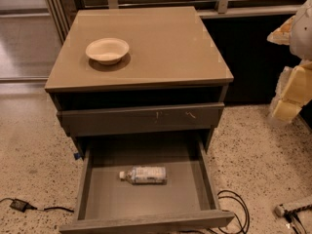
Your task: Pick blue plastic bottle from middle drawer and place on counter
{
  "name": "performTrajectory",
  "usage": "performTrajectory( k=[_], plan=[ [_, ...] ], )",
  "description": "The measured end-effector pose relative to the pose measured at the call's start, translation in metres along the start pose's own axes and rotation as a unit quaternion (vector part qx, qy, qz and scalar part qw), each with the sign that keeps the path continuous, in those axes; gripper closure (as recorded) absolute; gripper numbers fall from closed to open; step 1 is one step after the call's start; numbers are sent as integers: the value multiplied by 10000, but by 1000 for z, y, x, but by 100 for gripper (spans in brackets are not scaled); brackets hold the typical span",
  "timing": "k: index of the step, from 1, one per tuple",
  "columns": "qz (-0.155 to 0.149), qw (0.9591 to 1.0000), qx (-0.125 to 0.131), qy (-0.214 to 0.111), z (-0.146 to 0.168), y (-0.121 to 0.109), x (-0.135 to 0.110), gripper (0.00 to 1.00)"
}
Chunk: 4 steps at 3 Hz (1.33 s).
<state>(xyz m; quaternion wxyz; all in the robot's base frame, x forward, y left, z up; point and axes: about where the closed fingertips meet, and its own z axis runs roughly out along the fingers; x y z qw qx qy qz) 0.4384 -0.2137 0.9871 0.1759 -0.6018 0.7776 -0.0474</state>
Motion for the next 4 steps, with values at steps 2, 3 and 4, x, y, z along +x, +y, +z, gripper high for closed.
performTrajectory(
  k=[2,3,4],
  plan=[
    [-53,9995,-18,-321,19,1,-4,0],
    [-106,9960,-139,-873,54,5,-6,0],
    [51,9900,-170,-1401,132,3,7,0]
  ],
)
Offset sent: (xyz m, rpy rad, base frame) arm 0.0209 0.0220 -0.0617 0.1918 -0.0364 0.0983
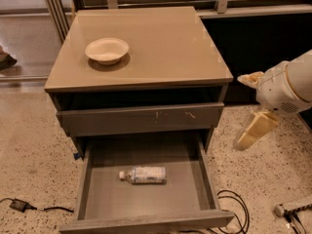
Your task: Pick blue plastic bottle from middle drawer and place on counter
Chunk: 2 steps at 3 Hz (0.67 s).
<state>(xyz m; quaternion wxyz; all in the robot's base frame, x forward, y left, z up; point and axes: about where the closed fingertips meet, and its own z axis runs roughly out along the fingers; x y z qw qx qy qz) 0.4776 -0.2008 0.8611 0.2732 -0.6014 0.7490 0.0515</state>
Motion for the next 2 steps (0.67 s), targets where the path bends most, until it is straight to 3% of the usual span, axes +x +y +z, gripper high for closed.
performTrajectory(
  k=[1,2],
  plan=[
    [24,10000,-62,-45,9,3,-2,0],
    [-82,9994,-253,-208,57,9,-11,0]
  ],
)
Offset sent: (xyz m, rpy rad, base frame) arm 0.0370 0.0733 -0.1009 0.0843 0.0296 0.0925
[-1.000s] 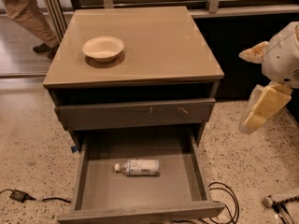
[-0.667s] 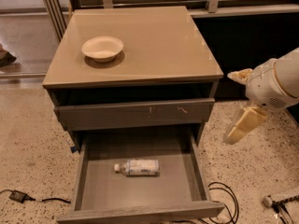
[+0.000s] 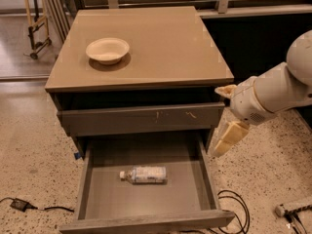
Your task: Pick blue plastic bottle from middle drawer and place on counter
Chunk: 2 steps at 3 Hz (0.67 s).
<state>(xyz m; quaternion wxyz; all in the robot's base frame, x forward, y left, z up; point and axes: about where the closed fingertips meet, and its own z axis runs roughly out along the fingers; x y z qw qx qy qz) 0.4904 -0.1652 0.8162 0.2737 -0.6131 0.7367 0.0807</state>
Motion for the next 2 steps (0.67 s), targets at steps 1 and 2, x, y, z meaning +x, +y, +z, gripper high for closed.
performTrajectory(
  k=[1,2],
  plan=[
    [-132,9996,-38,-226,54,-1,-5,0],
    [-166,9988,-25,-462,97,0,-3,0]
  ],
)
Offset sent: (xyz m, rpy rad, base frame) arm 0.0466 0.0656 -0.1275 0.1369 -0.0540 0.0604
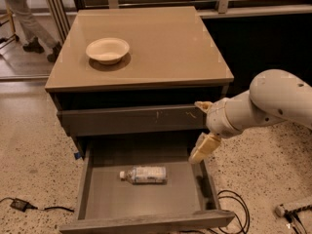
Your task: Pick blue plastic bottle from middle drawer and place on counter
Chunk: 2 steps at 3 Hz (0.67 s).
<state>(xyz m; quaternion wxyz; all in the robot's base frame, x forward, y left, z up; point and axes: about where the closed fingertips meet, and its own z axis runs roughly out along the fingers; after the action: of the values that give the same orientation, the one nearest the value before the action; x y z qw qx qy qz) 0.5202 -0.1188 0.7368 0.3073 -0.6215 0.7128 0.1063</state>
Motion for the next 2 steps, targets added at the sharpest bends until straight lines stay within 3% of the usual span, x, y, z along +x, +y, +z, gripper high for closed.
performTrajectory(
  k=[1,2],
  plan=[
    [21,9997,8,-237,34,5,8,0],
    [136,9984,-148,-529,71,19,10,0]
  ],
)
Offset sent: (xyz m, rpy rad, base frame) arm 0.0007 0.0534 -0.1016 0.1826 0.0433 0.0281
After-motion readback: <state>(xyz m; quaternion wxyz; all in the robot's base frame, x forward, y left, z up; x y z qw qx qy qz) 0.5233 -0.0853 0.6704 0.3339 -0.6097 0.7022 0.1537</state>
